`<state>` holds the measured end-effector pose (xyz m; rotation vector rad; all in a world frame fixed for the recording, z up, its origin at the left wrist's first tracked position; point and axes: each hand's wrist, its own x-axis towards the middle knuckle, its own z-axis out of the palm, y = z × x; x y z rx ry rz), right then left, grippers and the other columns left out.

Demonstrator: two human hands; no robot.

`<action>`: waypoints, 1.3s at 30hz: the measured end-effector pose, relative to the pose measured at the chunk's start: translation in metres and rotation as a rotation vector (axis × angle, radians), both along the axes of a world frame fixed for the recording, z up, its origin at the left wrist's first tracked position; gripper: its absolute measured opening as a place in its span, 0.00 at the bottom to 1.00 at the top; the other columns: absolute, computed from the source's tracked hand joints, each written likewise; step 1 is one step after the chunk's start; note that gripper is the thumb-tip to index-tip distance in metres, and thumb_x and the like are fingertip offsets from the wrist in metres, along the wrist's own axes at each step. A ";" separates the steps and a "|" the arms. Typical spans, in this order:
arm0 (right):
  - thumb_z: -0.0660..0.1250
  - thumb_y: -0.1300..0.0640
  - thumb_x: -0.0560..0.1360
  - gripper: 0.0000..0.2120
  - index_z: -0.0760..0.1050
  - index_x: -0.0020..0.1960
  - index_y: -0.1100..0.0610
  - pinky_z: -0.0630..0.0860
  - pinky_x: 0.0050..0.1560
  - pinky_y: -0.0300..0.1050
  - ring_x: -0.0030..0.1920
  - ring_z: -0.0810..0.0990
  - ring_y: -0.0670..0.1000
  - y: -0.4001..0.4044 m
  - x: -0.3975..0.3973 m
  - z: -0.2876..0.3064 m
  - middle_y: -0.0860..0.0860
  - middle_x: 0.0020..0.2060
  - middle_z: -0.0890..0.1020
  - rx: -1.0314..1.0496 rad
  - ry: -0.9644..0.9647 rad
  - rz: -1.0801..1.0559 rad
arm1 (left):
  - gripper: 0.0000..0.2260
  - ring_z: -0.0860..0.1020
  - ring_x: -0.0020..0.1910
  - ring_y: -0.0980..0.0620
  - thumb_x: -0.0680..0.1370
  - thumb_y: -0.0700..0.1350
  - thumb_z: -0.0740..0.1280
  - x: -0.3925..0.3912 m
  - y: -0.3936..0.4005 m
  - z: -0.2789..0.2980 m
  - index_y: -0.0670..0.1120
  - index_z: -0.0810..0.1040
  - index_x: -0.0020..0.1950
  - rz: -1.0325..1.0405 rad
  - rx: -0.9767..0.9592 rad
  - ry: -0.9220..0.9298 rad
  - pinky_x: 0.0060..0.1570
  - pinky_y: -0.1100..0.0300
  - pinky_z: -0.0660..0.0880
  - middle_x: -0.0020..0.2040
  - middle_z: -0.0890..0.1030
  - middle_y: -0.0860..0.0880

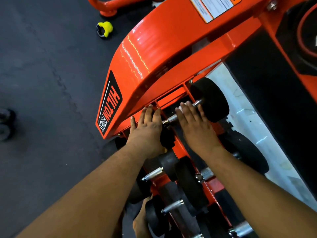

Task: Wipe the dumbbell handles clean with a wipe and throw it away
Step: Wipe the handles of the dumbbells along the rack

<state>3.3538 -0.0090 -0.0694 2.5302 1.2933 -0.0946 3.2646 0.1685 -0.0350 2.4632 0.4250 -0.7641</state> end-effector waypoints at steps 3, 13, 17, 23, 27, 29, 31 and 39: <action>0.60 0.67 0.74 0.25 0.70 0.71 0.62 0.53 0.79 0.60 0.73 0.68 0.63 0.015 0.018 0.005 0.63 0.67 0.75 0.065 0.023 -0.051 | 0.62 0.36 0.82 0.46 0.66 0.57 0.81 0.001 0.000 0.001 0.50 0.38 0.82 0.007 0.001 -0.004 0.78 0.36 0.39 0.83 0.36 0.48; 0.59 0.69 0.72 0.33 0.65 0.77 0.61 0.55 0.78 0.60 0.78 0.62 0.60 0.001 0.014 0.003 0.60 0.76 0.68 0.125 0.024 -0.007 | 0.59 0.34 0.81 0.47 0.69 0.61 0.78 -0.001 0.002 0.003 0.50 0.37 0.83 0.005 -0.033 -0.014 0.77 0.38 0.35 0.83 0.35 0.48; 0.51 0.65 0.75 0.27 0.75 0.70 0.59 0.64 0.75 0.61 0.72 0.72 0.59 0.013 0.010 0.002 0.56 0.68 0.78 0.199 0.148 0.045 | 0.59 0.34 0.81 0.47 0.70 0.58 0.79 -0.001 0.002 0.001 0.50 0.36 0.82 -0.001 -0.021 -0.001 0.76 0.38 0.35 0.83 0.35 0.48; 0.57 0.63 0.76 0.20 0.81 0.63 0.56 0.71 0.71 0.50 0.67 0.78 0.53 -0.011 -0.036 0.002 0.51 0.63 0.82 0.387 0.309 0.058 | 0.59 0.35 0.81 0.46 0.69 0.60 0.78 -0.002 0.002 -0.001 0.50 0.38 0.83 0.005 -0.019 -0.028 0.76 0.38 0.35 0.83 0.36 0.48; 0.63 0.66 0.80 0.16 0.83 0.60 0.50 0.80 0.56 0.40 0.55 0.83 0.47 -0.011 -0.054 0.009 0.50 0.57 0.85 0.986 0.705 -1.023 | 0.60 0.34 0.81 0.46 0.68 0.57 0.80 -0.002 0.002 0.002 0.49 0.38 0.83 -0.015 -0.012 -0.012 0.77 0.37 0.36 0.83 0.35 0.47; 0.63 0.65 0.81 0.11 0.80 0.59 0.55 0.81 0.54 0.47 0.55 0.82 0.52 0.002 -0.041 0.009 0.56 0.59 0.82 1.373 0.924 -1.676 | 0.60 0.34 0.81 0.46 0.68 0.57 0.80 -0.002 0.003 0.002 0.49 0.38 0.82 -0.018 -0.012 -0.007 0.77 0.37 0.37 0.83 0.35 0.47; 0.62 0.66 0.82 0.12 0.75 0.64 0.61 0.80 0.58 0.56 0.59 0.79 0.59 0.019 -0.022 0.014 0.60 0.59 0.79 1.704 1.027 -1.955 | 0.60 0.34 0.81 0.46 0.68 0.57 0.80 -0.001 0.002 0.003 0.49 0.37 0.82 -0.020 -0.012 0.002 0.77 0.38 0.36 0.83 0.35 0.47; 0.65 0.62 0.78 0.08 0.78 0.56 0.62 0.76 0.64 0.51 0.55 0.83 0.56 0.065 0.031 0.028 0.60 0.56 0.83 1.898 1.213 -1.834 | 0.59 0.34 0.81 0.46 0.69 0.57 0.80 -0.001 0.002 0.005 0.49 0.38 0.82 -0.006 -0.025 -0.008 0.76 0.39 0.35 0.83 0.35 0.47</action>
